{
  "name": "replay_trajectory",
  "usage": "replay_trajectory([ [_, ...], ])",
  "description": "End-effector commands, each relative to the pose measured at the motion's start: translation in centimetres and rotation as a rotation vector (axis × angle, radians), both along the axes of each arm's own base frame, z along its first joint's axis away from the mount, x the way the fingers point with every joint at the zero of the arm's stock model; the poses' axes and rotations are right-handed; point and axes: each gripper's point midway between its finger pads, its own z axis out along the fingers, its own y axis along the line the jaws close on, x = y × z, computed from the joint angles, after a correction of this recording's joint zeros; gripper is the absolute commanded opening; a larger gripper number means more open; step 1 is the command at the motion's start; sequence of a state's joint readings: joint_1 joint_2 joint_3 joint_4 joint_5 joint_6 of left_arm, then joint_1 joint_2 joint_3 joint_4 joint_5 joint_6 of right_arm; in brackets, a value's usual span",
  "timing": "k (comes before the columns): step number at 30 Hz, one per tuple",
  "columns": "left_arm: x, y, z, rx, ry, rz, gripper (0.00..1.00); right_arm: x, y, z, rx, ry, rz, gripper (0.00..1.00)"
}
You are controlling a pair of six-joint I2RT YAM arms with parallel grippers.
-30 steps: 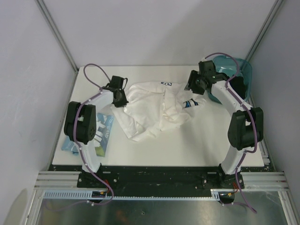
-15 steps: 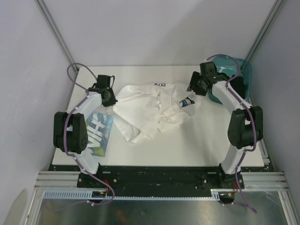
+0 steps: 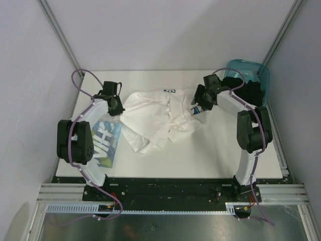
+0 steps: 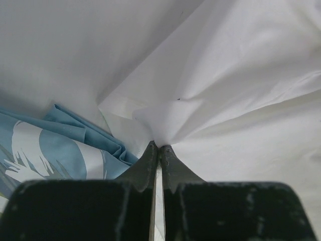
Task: Fold and stack the t-shirts
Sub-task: Flatten out the tshirt
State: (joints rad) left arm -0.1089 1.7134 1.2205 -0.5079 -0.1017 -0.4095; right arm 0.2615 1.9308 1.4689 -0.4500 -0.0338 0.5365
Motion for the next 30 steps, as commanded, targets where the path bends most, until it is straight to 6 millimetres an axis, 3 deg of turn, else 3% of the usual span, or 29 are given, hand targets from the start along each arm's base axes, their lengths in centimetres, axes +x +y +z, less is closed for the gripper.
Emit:
replay_trajectory([
  [1,0.4,0.3,1.5,0.01,-0.041,-0.013,0.05,1.6,1.4,-0.4,0.082,-0.041,-0.1,0.67],
  [11,0.8,0.1,1.5,0.003,-0.042,-0.02,0.04,3.3,1.9,-0.5,0.137,-0.107,-0.222,0.69],
  [15,1.0,0.0,1.4,-0.002,-0.041,-0.023,0.04,3.9,2.3,-0.5,0.16,-0.126,-0.237,0.64],
  [24,1.1,0.0,1.2,-0.006,-0.034,-0.024,0.04,3.4,4.0,-2.7,0.189,-0.072,-0.209,0.59],
  [27,1.1,0.0,1.4,-0.01,-0.038,-0.025,0.04,3.1,3.6,-2.9,0.16,-0.068,-0.21,0.46],
  [30,1.0,-0.3,1.5,-0.022,-0.041,-0.035,0.01,3.1,2.7,-2.5,0.137,-0.074,-0.212,0.19],
])
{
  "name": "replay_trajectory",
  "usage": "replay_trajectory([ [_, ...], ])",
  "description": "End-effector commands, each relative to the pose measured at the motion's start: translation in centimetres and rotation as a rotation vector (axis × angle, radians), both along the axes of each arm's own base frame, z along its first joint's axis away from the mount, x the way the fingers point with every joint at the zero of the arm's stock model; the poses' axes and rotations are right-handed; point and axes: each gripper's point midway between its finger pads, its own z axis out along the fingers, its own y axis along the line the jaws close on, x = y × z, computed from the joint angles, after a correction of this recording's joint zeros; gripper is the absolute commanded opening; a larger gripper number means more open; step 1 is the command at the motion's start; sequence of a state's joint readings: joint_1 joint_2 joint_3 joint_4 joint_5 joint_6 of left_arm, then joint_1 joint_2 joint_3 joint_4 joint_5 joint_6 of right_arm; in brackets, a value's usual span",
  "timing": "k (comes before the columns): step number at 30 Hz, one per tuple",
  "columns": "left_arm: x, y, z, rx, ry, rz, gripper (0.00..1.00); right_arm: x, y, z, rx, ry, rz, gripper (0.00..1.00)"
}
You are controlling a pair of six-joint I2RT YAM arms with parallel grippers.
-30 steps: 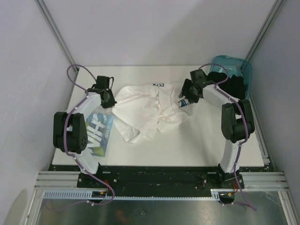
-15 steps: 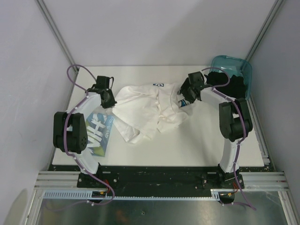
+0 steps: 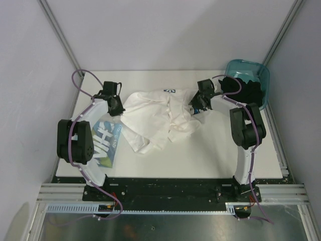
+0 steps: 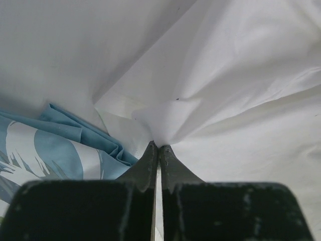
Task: Fold and stack the t-shirts
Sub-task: Flatten out the tshirt
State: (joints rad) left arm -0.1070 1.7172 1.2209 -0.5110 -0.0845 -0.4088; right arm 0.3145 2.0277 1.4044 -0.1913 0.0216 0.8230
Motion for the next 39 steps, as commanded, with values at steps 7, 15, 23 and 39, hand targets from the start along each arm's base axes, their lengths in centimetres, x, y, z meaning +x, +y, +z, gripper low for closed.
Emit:
replay_trajectory([
  [7,0.7,-2.5,2.3,-0.047,-0.06,-0.102,0.0,1.0,-5.5,1.4,-0.082,-0.021,-0.077,0.0],
  [15,0.5,-7.7,3.5,-0.096,-0.083,-0.205,0.0,2.0,-12.9,2.3,-0.135,-0.029,-0.203,0.0],
  [23,0.6,-9.8,4.1,-0.098,-0.099,-0.244,0.0,0.0,-19.8,3.0,-0.199,0.006,-0.327,0.0],
  [39,0.9,-2.7,8.4,0.148,-0.234,-0.058,0.0,-2.5,-15.6,9.0,-0.16,-0.093,-0.186,0.0],
])
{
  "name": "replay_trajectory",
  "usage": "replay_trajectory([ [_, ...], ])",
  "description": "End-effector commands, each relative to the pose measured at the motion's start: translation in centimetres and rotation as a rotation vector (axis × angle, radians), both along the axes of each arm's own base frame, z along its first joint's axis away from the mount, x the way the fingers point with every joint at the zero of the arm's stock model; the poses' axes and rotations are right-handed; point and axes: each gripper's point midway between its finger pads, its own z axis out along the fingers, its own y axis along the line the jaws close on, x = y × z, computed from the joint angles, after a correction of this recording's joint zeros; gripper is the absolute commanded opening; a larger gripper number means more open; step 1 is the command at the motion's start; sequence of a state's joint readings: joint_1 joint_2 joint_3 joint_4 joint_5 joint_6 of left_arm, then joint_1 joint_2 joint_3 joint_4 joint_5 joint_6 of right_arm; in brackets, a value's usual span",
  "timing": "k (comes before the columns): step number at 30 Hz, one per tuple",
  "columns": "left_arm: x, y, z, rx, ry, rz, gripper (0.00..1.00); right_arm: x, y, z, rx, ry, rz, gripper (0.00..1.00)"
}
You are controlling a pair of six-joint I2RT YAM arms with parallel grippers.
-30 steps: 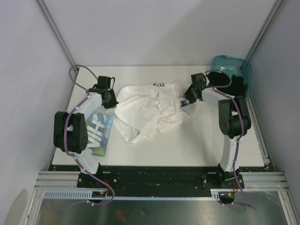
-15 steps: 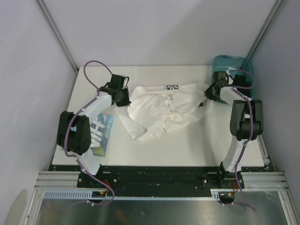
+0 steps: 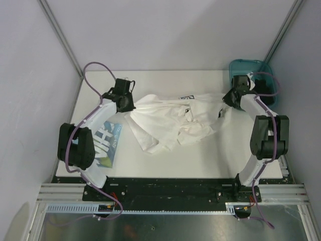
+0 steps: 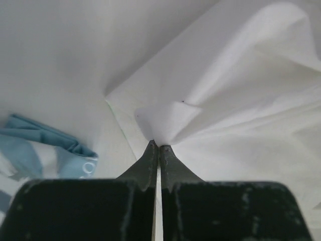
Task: Fold and stack the t-shirts
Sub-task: Flatten out the tshirt
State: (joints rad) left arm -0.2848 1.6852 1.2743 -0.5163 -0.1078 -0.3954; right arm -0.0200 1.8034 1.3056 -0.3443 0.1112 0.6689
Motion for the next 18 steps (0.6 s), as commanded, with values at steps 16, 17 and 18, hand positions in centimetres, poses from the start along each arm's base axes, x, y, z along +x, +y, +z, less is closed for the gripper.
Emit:
replay_trajectory([
  [16,9.4,7.8,29.8,-0.051,-0.74,0.314,0.0,4.5,4.8,29.4,0.128,-0.775,0.146,0.0],
  [17,10.4,7.9,31.5,-0.082,-0.777,0.317,0.0,5.4,5.0,31.7,0.143,-0.823,0.153,0.0],
  [18,11.5,7.8,33.4,-0.116,-0.818,0.312,0.0,6.3,5.2,33.9,0.159,-0.865,0.16,0.0],
])
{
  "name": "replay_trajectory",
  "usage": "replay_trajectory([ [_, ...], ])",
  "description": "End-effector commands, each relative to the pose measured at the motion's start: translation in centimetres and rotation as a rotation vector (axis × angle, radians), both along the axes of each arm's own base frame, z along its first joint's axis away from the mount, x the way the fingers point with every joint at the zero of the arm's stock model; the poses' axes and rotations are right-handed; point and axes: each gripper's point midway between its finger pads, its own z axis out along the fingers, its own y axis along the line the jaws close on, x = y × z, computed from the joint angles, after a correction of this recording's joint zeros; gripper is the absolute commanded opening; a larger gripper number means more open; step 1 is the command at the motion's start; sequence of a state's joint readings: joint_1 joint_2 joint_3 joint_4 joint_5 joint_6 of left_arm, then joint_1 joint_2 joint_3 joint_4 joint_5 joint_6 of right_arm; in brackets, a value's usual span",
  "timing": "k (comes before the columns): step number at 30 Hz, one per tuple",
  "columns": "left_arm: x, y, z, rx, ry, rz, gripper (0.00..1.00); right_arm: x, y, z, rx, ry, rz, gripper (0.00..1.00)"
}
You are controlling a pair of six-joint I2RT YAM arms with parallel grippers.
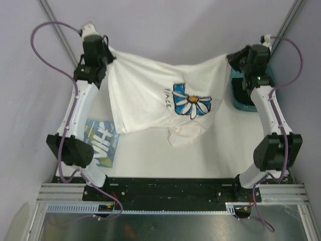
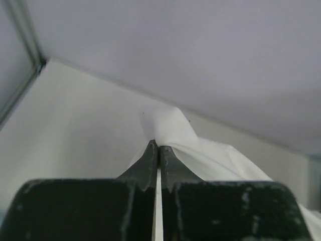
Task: Fold and stack the t-shirts
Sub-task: Flatten out the tshirt
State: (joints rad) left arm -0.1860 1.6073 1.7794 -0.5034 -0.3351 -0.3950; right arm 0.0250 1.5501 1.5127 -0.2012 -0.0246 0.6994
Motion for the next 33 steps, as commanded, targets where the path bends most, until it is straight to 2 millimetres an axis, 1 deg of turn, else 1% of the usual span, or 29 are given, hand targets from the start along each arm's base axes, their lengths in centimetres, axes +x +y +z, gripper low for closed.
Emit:
replay_trajectory([
  [1,4.7,0.9,9.9,-0.101,-0.265,-0.013,0.0,4.2,0.7,11.9,0.085,-0.298,0.028,0.0],
  [3,5.6,0.7,14.6,-0.128,-0.383,-0.043,0.0,4.5,0.6,16.8,0.108,-0.397,0.03,0.0],
  [4,5.5,0.9,16.9,-0.138,-0.44,-0.049,0.0,4.2,0.5,19.2,0.12,-0.447,0.032,0.0],
  [5,5.1,1.2,19.1,-0.15,-0.497,-0.051,0.0,3.7,0.5,21.6,0.134,-0.492,0.037,0.0],
  [6,4.5,1.6,21.0,-0.166,-0.547,-0.051,0.0,3.1,-0.2,23.5,0.144,-0.527,0.03,0.0],
  [8,2.7,2.7,23.9,-0.211,-0.622,-0.055,0.0,1.5,-0.8,26.2,0.152,-0.568,0.032,0.0],
  [9,1.7,3.4,24.8,-0.229,-0.641,-0.056,0.0,0.7,-1.0,26.9,0.147,-0.573,0.031,0.0],
  [11,0.2,3.9,25.2,-0.238,-0.64,-0.057,0.0,-1.0,-1.6,26.9,0.134,-0.562,0.022,0.0],
  [12,-0.3,4.8,24.6,-0.23,-0.623,-0.042,0.0,-1.5,-1.8,26.0,0.134,-0.541,0.02,0.0],
  [13,-0.9,5.3,23.9,-0.222,-0.6,-0.034,0.0,-2.0,-2.1,24.7,0.139,-0.514,0.018,0.0],
  [14,-1.2,5.5,22.5,-0.217,-0.563,-0.032,0.0,-2.5,-2.3,23.1,0.145,-0.481,0.017,0.0],
  [16,-1.4,5.2,18.6,-0.223,-0.46,-0.074,0.0,-3.6,-2.3,19.2,0.15,-0.39,0.024,0.0],
  [18,-1.5,4.4,12.7,-0.241,-0.321,-0.116,0.0,-4.4,-1.7,12.7,0.148,-0.25,0.043,0.0],
  [20,-2.0,3.5,4.5,-0.263,-0.14,-0.152,0.0,-6.0,-1.0,6.1,0.136,-0.109,0.056,0.0],
  [21,-2.7,3.0,0.4,-0.27,-0.05,-0.169,0.0,-7.1,-0.6,2.8,0.129,-0.036,0.063,0.0],
  [23,-4.2,2.4,-7.3,-0.269,0.118,-0.187,0.0,-9.0,0.0,-4.6,0.12,0.129,0.087,0.0],
  [25,-6.1,1.9,-14.4,-0.27,0.276,-0.203,0.03,-10.7,0.5,-10.9,0.102,0.276,0.111,0.0],
  [26,-7.0,1.6,-17.2,-0.264,0.345,-0.211,0.07,-11.4,0.7,-13.5,0.094,0.346,0.124,0.0],
  [27,-7.9,1.3,-19.8,-0.26,0.407,-0.222,0.1,-11.9,1.1,-15.6,0.087,0.403,0.143,0.0],
  [28,-8.7,0.9,-21.8,-0.261,0.459,-0.236,0.16,-12.3,1.4,-17.3,0.072,0.453,0.158,0.01],
  [29,-9.5,0.5,-23.3,-0.262,0.499,-0.246,0.26,-12.6,1.6,-18.6,0.057,0.491,0.165,0.05],
  [30,-10.1,0.2,-24.4,-0.264,0.528,-0.252,0.37,-12.9,2.2,-19.5,0.038,0.523,0.181,0.12],
  [31,-10.8,0.0,-25.1,-0.269,0.549,-0.251,0.47,-13.1,2.4,-20.3,0.013,0.546,0.179,0.22],
  [33,-12.0,0.1,-26.1,-0.275,0.573,-0.228,0.57,-13.7,2.6,-20.9,-0.037,0.57,0.171,0.39],
])
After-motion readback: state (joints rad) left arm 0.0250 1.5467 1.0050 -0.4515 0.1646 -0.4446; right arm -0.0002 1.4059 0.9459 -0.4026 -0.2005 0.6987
